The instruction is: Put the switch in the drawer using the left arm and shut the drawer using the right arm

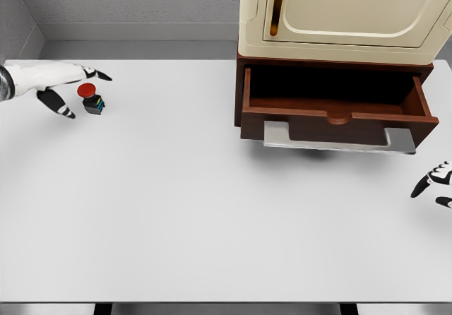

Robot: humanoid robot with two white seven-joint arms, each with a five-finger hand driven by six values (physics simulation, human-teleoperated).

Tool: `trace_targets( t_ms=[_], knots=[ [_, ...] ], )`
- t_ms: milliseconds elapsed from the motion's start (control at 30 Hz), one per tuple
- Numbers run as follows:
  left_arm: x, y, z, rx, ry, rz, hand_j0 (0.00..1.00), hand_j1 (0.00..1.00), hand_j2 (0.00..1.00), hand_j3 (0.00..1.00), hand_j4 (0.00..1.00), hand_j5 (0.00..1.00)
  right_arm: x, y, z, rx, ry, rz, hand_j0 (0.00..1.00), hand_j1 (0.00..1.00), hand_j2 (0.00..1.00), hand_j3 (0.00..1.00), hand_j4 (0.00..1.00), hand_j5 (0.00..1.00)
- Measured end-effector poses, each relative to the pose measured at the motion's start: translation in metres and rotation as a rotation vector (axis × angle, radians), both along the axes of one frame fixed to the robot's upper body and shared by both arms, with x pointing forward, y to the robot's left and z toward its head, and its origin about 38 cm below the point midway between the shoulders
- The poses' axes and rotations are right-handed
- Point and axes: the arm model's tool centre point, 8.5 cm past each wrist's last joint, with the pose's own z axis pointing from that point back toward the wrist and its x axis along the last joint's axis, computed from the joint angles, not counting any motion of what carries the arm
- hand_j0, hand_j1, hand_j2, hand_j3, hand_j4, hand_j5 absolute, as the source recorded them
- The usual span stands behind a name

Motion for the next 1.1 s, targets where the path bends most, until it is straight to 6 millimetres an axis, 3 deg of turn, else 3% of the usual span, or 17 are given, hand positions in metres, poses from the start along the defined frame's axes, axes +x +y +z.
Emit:
trace_targets(
  t_ms=[333, 433, 1100],
  knots=[
    [0.009, -0.024, -0.001, 0.078, -0.012, -0.046, 0.93, 0.93, 0.93, 0.93, 0.93, 0.93, -0.001, 0.001, -0.003, 0.002, 0.012, 0.005, 0.60, 0.60, 0.60, 0.60, 0.60, 0.60],
    [0.010, -0.025, -0.001, 0.088, -0.013, -0.049, 0.84, 0.84, 0.84, 0.84, 0.84, 0.84, 0.000, 0.001, -0.002, 0.003, 0.009, 0.005, 0.59, 0.59, 0.59, 0.59, 0.59, 0.59],
    [0.012, -0.021, 0.005, 0.114, -0.024, -0.042, 0.83, 0.83, 0.83, 0.83, 0.83, 0.83, 0.003, 0.008, -0.005, 0.012, 0.013, 0.023, 0.57, 0.57, 0.57, 0.57, 0.57, 0.57]
  ],
)
